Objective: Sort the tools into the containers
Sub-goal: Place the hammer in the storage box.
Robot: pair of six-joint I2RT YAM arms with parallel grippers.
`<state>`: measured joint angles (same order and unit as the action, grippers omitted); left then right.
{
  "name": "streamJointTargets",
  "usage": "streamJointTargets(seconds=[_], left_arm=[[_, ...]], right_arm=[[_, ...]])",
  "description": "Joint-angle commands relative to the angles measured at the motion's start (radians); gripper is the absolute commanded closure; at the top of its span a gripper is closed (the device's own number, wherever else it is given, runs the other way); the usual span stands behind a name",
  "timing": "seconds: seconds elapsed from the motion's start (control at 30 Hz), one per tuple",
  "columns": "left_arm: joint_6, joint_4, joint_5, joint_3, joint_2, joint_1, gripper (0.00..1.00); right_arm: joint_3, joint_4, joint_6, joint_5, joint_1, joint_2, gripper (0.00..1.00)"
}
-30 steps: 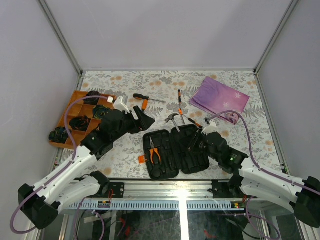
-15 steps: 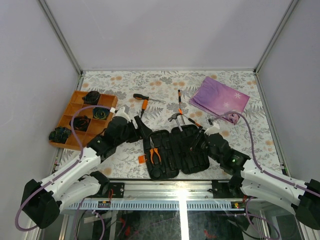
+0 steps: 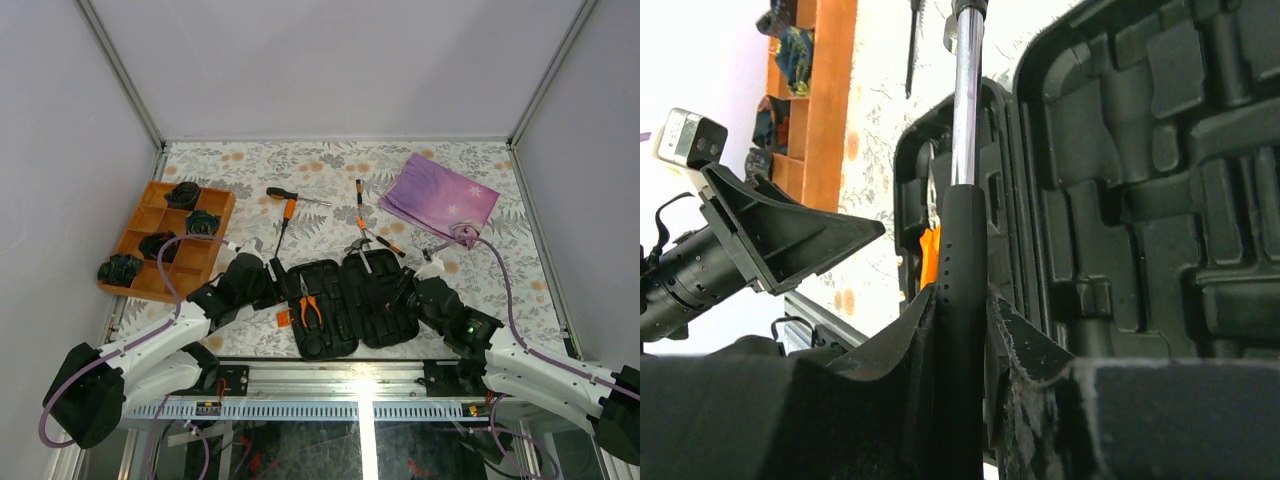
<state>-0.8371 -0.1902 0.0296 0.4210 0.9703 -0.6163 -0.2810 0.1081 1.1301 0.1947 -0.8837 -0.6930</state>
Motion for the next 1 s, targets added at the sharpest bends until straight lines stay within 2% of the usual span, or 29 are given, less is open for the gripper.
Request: streamJointTargets(seconds=[0.0,0.3,0.5,0.67,0.97], left_arm=[[-0.065,0.118,0.01,-0.053,0.006,-0.054,0.35],[-0.178,0.277,-0.004,-0.109,0.066,-0.19,0.39],[-0.207,0.35,-0.034,-0.073,0.125,-0.284,0.4],[-0.197,0.297,-0.085,-0.046,0.125,-0.306,0.4],[-0.212,0.187,-0.203,-0.086,-0.042,-0.306,0.34]], right_arm=[[-0.004,0.141,0.048,0.003,-0.029,-0.002,1.0],[0.007,0.113,0.059,0.05,-0.066,0.02,1.0],[0.034,0.081,0.077,0.062,-0.066,0.058,1.0],[0.036,0.052,0.077,0.059,-0.068,0.087,1.0],[0.029,0.153,0.082,0.048,-0.117,0.012,1.0]])
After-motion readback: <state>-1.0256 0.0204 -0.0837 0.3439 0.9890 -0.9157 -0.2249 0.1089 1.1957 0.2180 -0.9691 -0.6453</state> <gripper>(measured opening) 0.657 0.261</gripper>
